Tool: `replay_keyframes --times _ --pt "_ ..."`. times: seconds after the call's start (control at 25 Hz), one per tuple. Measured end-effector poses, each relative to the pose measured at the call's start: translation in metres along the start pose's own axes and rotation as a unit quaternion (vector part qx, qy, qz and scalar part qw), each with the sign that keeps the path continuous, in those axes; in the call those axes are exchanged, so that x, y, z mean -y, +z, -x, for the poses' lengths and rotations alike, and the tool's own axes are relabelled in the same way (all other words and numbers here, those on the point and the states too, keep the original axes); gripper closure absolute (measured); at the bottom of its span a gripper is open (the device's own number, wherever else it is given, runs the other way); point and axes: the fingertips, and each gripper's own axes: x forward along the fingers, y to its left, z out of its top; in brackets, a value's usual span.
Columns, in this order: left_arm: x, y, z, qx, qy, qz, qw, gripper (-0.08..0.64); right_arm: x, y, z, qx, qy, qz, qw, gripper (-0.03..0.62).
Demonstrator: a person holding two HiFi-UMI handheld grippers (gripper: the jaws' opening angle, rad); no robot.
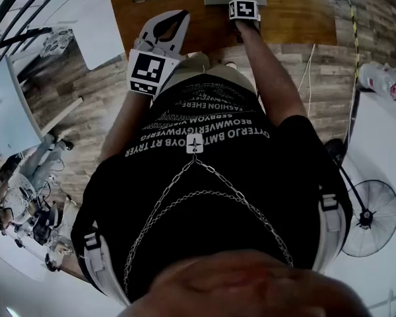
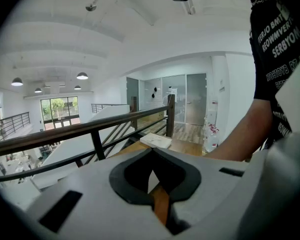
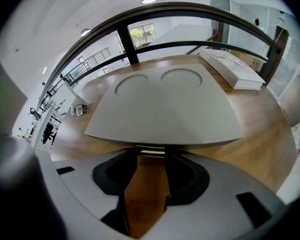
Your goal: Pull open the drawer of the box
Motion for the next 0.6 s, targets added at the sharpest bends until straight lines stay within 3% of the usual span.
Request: replay_keyframes --times 0.6 --pt "0.026 -0.009 0.031 -0.011 0.042 0.012 0.9990 0.555 0.020 0.008 0.009 0.013 0.006 0.049 0.999 0.430"
